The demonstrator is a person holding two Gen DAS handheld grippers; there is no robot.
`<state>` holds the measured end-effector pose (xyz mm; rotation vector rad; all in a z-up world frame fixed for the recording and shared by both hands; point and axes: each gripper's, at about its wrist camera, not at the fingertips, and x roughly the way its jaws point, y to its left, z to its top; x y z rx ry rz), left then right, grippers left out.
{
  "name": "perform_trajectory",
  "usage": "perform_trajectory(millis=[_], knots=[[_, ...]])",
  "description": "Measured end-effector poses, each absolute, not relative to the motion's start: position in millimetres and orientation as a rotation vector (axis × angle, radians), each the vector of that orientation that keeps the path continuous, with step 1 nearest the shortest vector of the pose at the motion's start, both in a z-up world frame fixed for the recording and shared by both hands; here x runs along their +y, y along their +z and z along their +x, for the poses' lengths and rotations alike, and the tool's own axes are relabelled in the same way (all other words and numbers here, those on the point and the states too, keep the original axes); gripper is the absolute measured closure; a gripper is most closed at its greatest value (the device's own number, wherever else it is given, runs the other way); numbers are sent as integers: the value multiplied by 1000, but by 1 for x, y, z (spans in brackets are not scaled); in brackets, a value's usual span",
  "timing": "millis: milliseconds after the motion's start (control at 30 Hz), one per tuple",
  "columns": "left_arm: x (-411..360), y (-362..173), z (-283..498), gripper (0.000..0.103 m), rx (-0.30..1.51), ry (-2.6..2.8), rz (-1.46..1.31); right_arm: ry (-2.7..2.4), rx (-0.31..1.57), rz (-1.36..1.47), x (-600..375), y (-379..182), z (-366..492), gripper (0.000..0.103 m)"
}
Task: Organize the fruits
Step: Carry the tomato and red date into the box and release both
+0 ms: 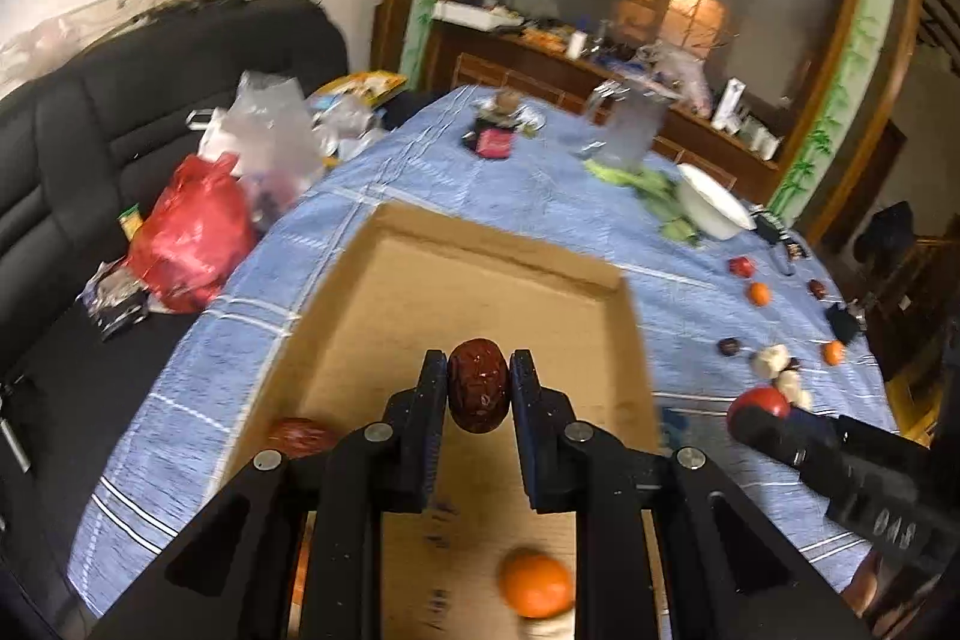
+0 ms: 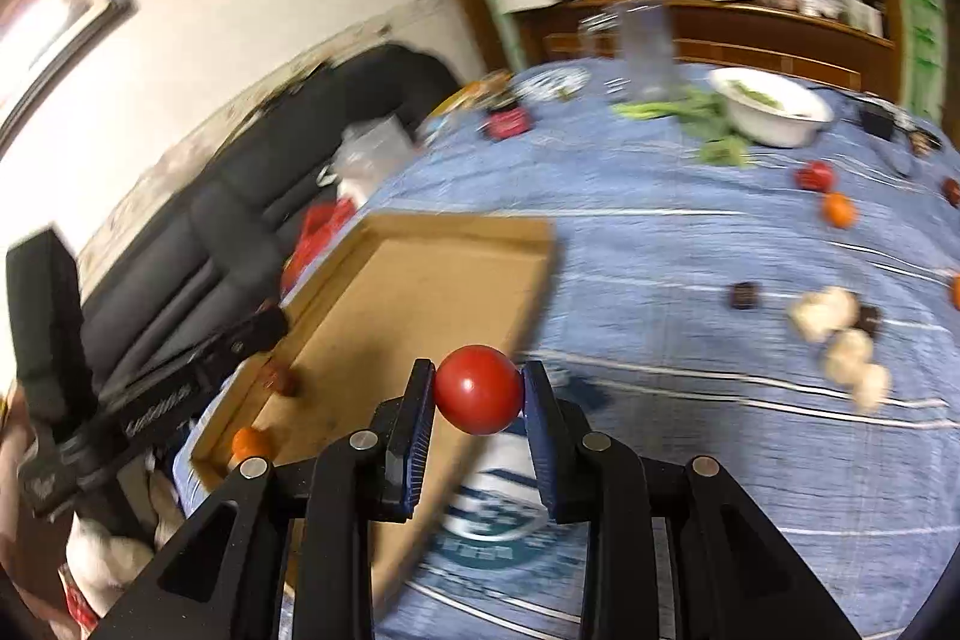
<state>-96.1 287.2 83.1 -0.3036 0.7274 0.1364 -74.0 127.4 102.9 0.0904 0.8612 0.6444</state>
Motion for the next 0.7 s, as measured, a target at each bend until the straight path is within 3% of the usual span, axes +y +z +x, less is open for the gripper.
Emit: perform_trajectory(millis=[467,700], knots=[[308,37,-71,83,894,140,-308,705,999,-115,217,38,-58,71],[302,34,-71,82,928,189,-261,693,979,-157,220,38,-64,70]])
